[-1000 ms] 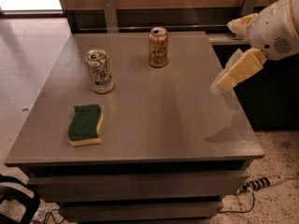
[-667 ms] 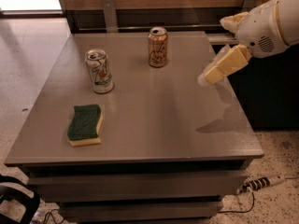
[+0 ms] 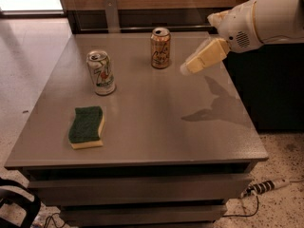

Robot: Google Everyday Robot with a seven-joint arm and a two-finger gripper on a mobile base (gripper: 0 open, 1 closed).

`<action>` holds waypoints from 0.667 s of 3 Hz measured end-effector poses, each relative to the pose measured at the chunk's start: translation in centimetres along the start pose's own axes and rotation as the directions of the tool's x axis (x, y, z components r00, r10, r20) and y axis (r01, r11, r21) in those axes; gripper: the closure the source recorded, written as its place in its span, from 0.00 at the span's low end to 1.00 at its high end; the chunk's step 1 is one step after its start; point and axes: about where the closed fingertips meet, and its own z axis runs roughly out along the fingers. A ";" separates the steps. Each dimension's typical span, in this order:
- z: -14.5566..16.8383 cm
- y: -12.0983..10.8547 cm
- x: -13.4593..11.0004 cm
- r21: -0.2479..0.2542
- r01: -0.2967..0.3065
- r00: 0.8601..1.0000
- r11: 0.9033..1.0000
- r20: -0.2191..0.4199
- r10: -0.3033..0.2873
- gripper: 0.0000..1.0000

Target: Move orange can near sponge

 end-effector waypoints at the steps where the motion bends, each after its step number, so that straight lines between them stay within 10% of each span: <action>1: 2.3 -0.8 -1.0 0.005 -0.032 0.998 0.999 0.051 0.032 0.00; 2: 6.6 -3.1 -1.0 0.032 -0.095 0.991 0.995 0.101 0.091 0.00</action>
Offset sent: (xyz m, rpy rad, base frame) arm 0.0689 0.0430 -0.0233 0.1710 -0.0028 -0.0631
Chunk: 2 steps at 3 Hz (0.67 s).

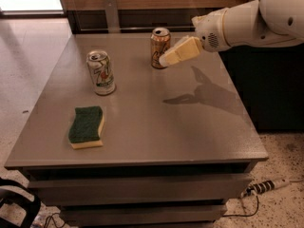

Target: Move orange can near sponge

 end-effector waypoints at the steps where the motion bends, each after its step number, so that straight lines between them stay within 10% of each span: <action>1: 0.0 0.0 0.0 0.000 0.000 1.000 1.000 0.000 0.000 0.00; 2: 1.0 -1.0 0.4 0.019 -0.011 1.000 1.000 0.009 0.011 0.00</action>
Offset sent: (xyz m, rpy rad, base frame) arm 0.0328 -0.0070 -0.0165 0.0275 -0.0171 -0.0615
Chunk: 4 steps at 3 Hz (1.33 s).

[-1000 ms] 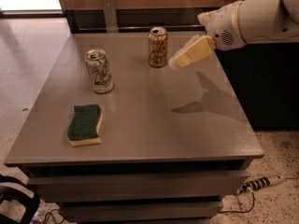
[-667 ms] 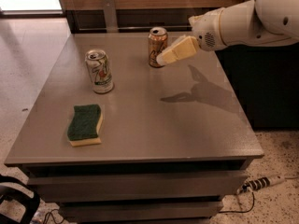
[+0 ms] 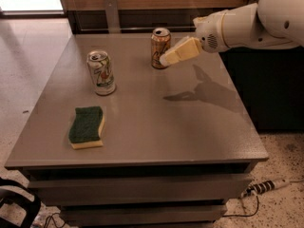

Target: Move orange can near sponge

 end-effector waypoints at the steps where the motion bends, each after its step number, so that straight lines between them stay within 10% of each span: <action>1: 1.2 -1.6 0.6 0.012 -0.015 0.999 1.000 0.029 0.014 0.00; 4: 7.6 -4.9 1.6 -0.070 -0.059 0.980 0.996 0.185 0.071 0.00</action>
Offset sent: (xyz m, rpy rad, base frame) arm 0.0618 -0.0105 -0.0309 0.1426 -0.0376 -0.0054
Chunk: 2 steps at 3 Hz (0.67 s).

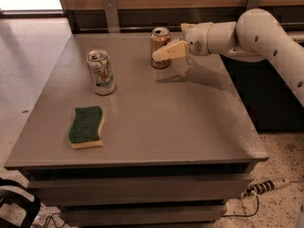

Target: Move orange can near sponge

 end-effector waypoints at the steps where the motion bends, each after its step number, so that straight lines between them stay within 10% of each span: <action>1: 1.9 -0.8 0.6 -0.014 -0.033 0.997 0.999 0.067 0.033 0.00; 2: 3.2 -1.4 1.0 -0.016 -0.065 0.988 0.998 0.137 0.067 0.00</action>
Offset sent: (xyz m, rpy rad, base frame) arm 0.0407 0.0145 -0.0249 0.2411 -0.0332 -0.0179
